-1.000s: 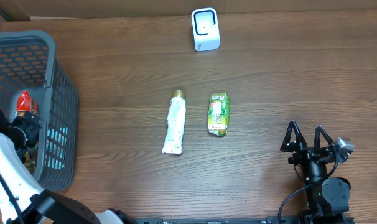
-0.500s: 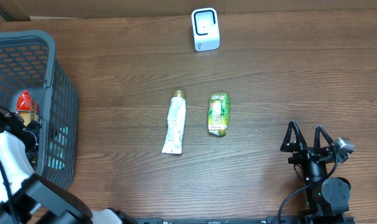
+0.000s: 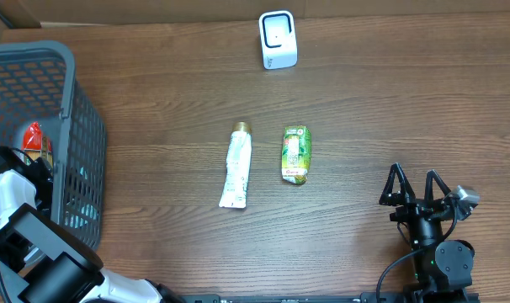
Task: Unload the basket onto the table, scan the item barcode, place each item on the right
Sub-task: 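Reach the left gripper into the basket and grasp the mint-green packet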
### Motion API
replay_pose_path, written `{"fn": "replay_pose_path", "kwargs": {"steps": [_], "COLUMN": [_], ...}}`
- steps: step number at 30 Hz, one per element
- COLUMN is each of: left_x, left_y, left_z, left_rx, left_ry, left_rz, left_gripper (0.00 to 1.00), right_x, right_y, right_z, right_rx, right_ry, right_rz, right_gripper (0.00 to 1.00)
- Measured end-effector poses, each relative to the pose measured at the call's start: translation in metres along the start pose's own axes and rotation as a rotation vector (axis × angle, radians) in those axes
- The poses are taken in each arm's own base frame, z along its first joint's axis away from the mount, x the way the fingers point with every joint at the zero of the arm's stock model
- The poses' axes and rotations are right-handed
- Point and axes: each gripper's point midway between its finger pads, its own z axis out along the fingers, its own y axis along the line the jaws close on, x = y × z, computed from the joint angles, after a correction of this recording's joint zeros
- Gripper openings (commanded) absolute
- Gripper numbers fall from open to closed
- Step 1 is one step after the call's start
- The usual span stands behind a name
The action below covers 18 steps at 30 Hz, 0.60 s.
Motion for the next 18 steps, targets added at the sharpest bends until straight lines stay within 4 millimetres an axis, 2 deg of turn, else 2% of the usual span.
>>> {"fn": "replay_pose_path", "kwargs": {"steps": [5,6,7,8,12,16,18], "left_x": [-0.001,-0.001,-0.001,-0.001,-0.004,0.007,0.009], "left_y": [-0.001,-0.001,-0.001,-0.002,-0.003,-0.005,-0.006], "left_z": [0.001,0.001,0.001,0.001,-0.004,-0.010,-0.022], "left_rx": [0.004,0.006,0.007,0.010,0.015,0.014,0.011], "left_ry": [-0.004,-0.004,-0.004,-0.004,-0.014,0.048,0.094], "left_rz": [0.008,0.005,0.007,0.007,0.006,-0.007,-0.017], "left_gripper": [0.45,0.31,0.11,0.04,0.04,0.04,0.04], "right_x": [0.000,0.000,0.000,0.000,0.000,0.000,0.000], "right_y": [0.000,0.000,0.000,0.000,0.000,0.000,0.000], "right_z": [0.000,0.000,0.000,0.000,0.000,0.000,0.000], "right_rx": [0.000,0.001,0.000,0.000,0.000,0.000,0.001], "right_ry": [0.000,0.000,-0.001,0.000,0.000,0.000,0.000], "right_rz": [0.000,0.000,0.000,0.000,0.000,0.000,0.000], "right_gripper": [1.00,1.00,1.00,1.00,1.00,1.00,1.00]}}
